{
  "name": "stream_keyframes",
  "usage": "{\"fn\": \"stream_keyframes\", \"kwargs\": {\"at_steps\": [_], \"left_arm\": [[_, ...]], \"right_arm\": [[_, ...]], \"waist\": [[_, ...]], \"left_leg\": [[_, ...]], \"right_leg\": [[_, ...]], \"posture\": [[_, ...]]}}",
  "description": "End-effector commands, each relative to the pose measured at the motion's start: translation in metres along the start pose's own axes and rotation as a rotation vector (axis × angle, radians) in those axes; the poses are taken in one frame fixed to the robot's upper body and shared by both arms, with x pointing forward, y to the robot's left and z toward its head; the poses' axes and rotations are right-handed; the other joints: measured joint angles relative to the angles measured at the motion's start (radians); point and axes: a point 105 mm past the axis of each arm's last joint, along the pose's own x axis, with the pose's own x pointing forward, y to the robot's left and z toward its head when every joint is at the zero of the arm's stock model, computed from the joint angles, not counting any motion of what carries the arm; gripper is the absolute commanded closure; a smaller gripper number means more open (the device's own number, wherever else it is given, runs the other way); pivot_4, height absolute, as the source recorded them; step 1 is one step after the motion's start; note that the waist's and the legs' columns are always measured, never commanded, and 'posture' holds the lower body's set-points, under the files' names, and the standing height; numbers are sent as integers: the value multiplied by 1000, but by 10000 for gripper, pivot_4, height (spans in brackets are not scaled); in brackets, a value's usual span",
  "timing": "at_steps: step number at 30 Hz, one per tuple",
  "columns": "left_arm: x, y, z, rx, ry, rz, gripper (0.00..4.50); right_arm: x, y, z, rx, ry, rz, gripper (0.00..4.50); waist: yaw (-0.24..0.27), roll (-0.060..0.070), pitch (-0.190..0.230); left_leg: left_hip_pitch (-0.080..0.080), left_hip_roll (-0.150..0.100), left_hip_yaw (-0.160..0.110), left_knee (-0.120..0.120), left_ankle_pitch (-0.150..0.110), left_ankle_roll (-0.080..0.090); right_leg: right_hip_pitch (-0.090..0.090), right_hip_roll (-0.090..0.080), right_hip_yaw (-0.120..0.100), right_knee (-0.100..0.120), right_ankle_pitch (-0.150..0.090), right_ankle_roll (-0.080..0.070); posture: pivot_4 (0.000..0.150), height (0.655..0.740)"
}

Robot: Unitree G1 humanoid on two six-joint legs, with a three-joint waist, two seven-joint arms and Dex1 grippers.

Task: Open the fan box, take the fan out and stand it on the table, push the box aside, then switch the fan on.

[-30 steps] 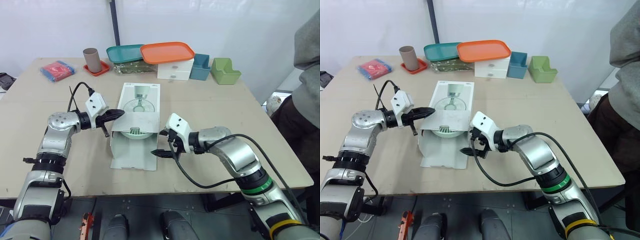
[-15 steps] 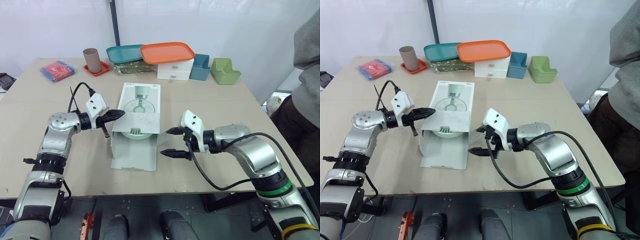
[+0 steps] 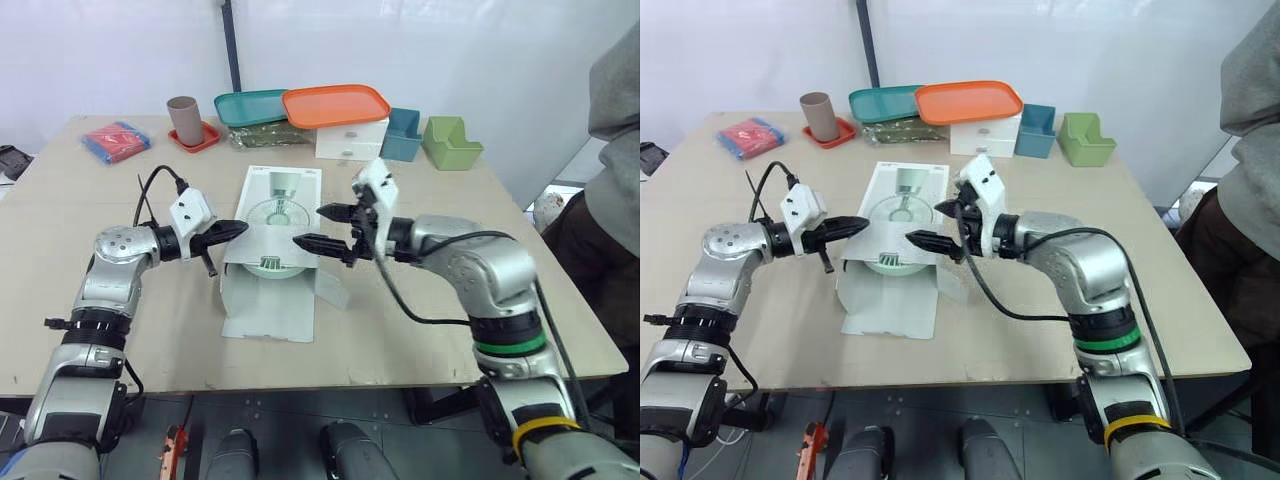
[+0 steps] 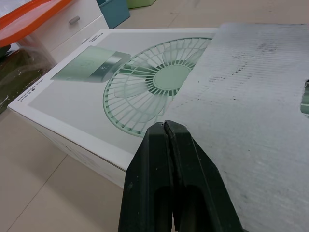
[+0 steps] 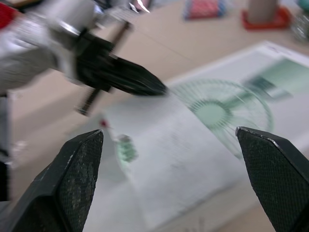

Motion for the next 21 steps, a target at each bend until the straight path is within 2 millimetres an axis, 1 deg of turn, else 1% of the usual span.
{"fn": "stream_keyframes", "kwargs": {"at_steps": [1, 4, 6, 7, 8, 9, 10, 12, 13, 15, 18, 21], "left_arm": [[-6, -3, -8, -14, 45, -11, 43908], [-9, -1, -8, -15, 48, -3, 43908], [-11, -2, -9, -16, 53, 1, 43908], [-11, -2, -10, -17, 55, 1, 45000], [-12, -3, -10, -18, 56, 2, 45000], [-12, -3, -10, -20, 55, 1, 45000], [-12, -4, -10, -21, 55, 1, 45000], [-12, -5, -10, -23, 56, 2, 45000], [-12, -4, -10, -23, 55, 3, 45000], [-11, -4, -10, -24, 54, 5, 45000], [-11, -4, -10, -25, 54, 6, 45000], [-10, -4, -9, -21, 52, 7, 45000]], "right_arm": [[15, 0, 5, -110, 19, -45, 0], [18, 5, -3, -113, 39, -22, 0], [19, 5, 0, -101, 21, -20, 0], [19, 6, 3, -98, 9, -16, 5441], [19, 7, 4, -96, 2, -12, 7909], [19, 7, 6, -101, -8, -12, 12684], [19, 6, 8, -105, -14, -16, 18803], [20, 2, 9, -122, -19, -45, 28732], [20, -1, 8, -131, -17, -61, 34833], [21, 0, 8, -139, -23, -62, 44126], [21, 0, 9, -145, -32, -61, 44688], [23, 5, 9, -152, -35, -35, 44688]], "waist": [[0, 0, 0], [0, 0, 0], [0, 0, 0], [0, 0, 0], [0, 0, 0], [0, 0, 0], [0, 0, 0], [0, 0, 0], [0, 0, 0], [0, 0, 0], [0, 0, 0], [0, 0, 0]], "left_leg": [[0, 0, 0, 0, 0, 0], [-1, 0, 0, -2, 0, 0], [-1, 0, 0, -2, 0, 0], [-1, 0, 0, -2, 0, 0], [-1, 0, 0, -2, 0, 0], [-1, 0, 0, -2, 0, 0], [-1, 0, 0, -2, 0, 0], [-1, 0, 0, -2, 0, 0], [0, 0, 0, -2, 0, 0], [0, 0, 0, -2, 0, 0], [-1, 0, 0, -2, 0, 0], [-1, 0, 0, -2, 0, 0]], "right_leg": [[0, 0, 0, 0, 0, 0], [-1, 0, 0, 0, -1, 0], [-1, 0, 0, 0, -1, 0], [-1, 0, 0, 0, -1, 0], [-1, 0, 0, 0, -1, 0], [-1, 0, 0, 0, -1, 0], [-1, 0, 0, 0, -1, 0], [-1, 0, 0, 0, -1, -1], [-1, 0, 0, 0, -1, -1], [-1, 0, 0, 0, -1, -1], [-1, 0, 0, 0, -1, -1], [-1, 0, 0, 0, -1, -1]], "posture": [[1500, 7400], [1500, 7400], [1500, 7400], [1500, 7400], [1500, 7400], [1500, 7400], [1500, 7400], [1500, 7400], [1500, 7400], [1500, 7400], [1500, 7400], [1500, 7400]]}}
